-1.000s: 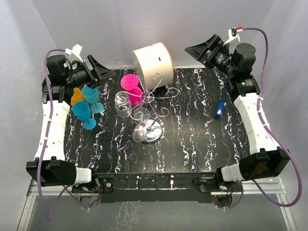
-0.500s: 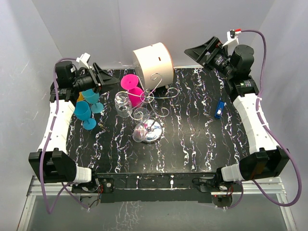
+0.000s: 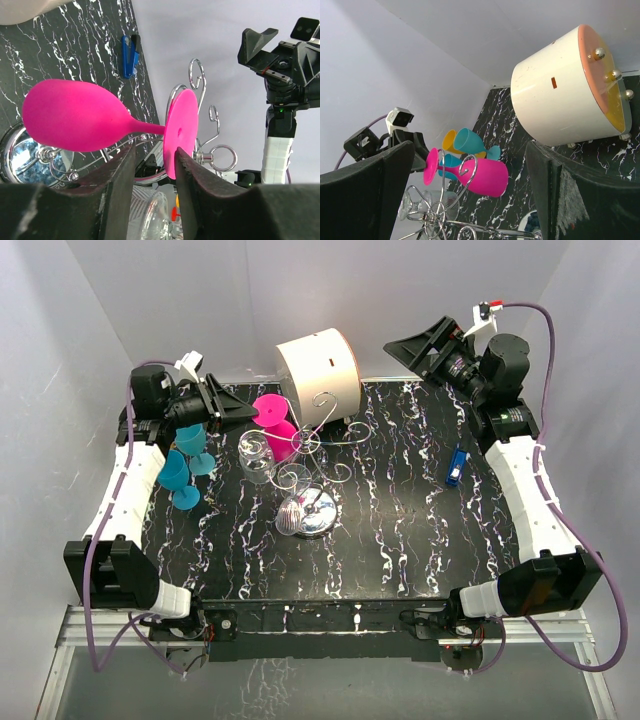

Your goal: Take the wine glass off the wine glass rack

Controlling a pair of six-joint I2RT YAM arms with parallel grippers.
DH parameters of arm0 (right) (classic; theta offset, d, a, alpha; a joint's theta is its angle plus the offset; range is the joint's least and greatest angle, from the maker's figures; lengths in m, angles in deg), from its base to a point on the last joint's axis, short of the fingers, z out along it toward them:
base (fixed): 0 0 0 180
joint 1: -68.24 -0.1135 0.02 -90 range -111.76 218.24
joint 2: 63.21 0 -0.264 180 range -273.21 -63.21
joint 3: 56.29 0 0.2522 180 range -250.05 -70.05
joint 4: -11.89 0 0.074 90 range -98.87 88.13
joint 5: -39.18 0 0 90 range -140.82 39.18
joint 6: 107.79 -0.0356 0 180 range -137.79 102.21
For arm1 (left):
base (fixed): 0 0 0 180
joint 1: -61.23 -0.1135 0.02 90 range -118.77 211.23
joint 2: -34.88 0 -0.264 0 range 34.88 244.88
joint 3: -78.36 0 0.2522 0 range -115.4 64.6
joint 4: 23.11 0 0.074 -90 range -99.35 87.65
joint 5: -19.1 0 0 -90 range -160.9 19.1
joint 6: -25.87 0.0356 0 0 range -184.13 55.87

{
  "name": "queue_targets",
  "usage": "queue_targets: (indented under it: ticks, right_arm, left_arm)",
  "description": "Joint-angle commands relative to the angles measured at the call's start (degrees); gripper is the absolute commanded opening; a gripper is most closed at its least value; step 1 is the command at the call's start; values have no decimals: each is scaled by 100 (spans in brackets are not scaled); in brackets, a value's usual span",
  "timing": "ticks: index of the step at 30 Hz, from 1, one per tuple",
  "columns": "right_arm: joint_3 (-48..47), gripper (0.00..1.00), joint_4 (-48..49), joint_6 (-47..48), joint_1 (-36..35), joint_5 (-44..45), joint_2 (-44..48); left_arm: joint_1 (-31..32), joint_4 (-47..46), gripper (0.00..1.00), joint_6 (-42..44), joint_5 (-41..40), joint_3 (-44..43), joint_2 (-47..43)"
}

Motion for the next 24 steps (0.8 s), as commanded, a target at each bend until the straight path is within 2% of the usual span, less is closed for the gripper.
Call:
queue_targets:
  ticks: [1, 19, 24]
  right_arm:
    - [62, 93, 397, 3, -12, 25, 240]
    - [149, 93, 432, -26, -11, 104, 293]
    - [166, 92, 424, -23, -12, 122, 328]
  left_arm:
    - [65, -43, 32, -57, 124, -99, -32]
    - [115, 53, 2, -175, 92, -249, -250]
    - [120, -92, 0, -415, 88, -276, -251]
